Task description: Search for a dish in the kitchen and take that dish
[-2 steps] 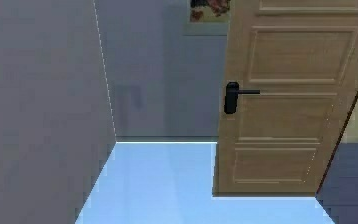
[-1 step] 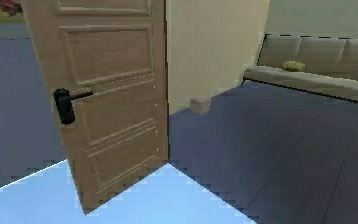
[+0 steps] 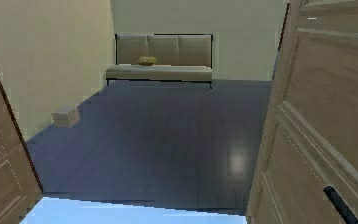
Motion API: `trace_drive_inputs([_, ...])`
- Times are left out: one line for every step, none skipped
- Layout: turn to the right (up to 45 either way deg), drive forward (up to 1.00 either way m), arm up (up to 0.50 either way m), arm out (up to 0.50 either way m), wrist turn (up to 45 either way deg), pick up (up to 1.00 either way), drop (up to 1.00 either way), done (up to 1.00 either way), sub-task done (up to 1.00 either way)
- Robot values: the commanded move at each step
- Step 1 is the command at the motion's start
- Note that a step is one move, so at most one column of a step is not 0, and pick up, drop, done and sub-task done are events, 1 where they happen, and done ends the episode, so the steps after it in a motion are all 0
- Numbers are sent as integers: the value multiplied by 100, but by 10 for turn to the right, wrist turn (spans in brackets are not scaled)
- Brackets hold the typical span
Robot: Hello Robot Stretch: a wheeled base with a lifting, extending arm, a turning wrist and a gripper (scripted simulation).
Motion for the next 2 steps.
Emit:
trace_drive_inputs([0,100,0,0,0,0,0,0,0])
trace_drive_inputs([60,0,0,0,0,0,0,0,0])
